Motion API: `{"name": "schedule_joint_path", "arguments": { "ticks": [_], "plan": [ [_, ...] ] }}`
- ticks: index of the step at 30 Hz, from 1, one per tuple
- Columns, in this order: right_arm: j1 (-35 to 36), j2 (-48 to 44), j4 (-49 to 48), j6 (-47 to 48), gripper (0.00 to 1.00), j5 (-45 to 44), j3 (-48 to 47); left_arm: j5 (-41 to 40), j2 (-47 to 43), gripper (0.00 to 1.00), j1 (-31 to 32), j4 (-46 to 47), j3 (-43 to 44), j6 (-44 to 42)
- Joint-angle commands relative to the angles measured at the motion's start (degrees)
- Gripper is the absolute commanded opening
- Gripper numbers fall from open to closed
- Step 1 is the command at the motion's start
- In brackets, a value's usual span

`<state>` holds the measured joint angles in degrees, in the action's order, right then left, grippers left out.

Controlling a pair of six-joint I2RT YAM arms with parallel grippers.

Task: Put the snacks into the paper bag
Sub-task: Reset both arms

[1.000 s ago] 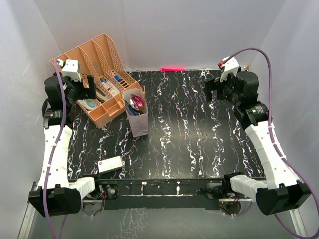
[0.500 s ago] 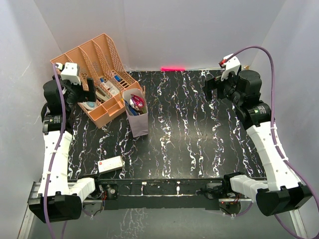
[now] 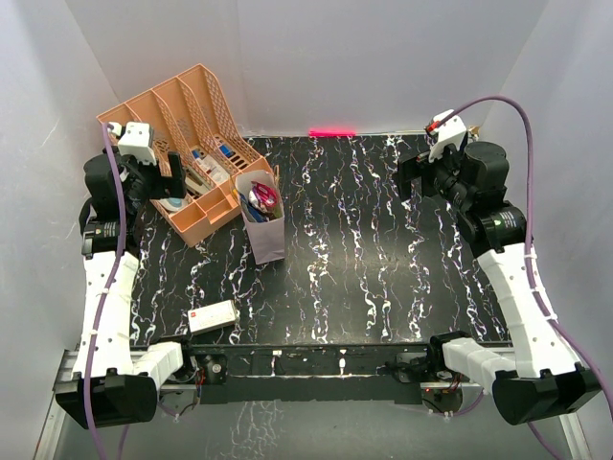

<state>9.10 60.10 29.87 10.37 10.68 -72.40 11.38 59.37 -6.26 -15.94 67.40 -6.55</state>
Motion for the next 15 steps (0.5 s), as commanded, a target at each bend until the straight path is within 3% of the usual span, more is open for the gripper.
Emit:
{"name": "schedule_joint_path", "arguments": {
  "ticks": [1, 15],
  "plan": [
    [-0.40, -0.34, -2.13, 0.19, 0.98, 0.34, -0.79, 0.38, -0.82, 0.98, -0.11, -0.79, 2.16, 0.03],
    [-1.06, 1.01, -3.90, -0.70, 0.98, -1.07, -0.39, 2.07, -0.66, 0.98, -0.11, -0.84, 1.12, 0.04]
  ]
}}
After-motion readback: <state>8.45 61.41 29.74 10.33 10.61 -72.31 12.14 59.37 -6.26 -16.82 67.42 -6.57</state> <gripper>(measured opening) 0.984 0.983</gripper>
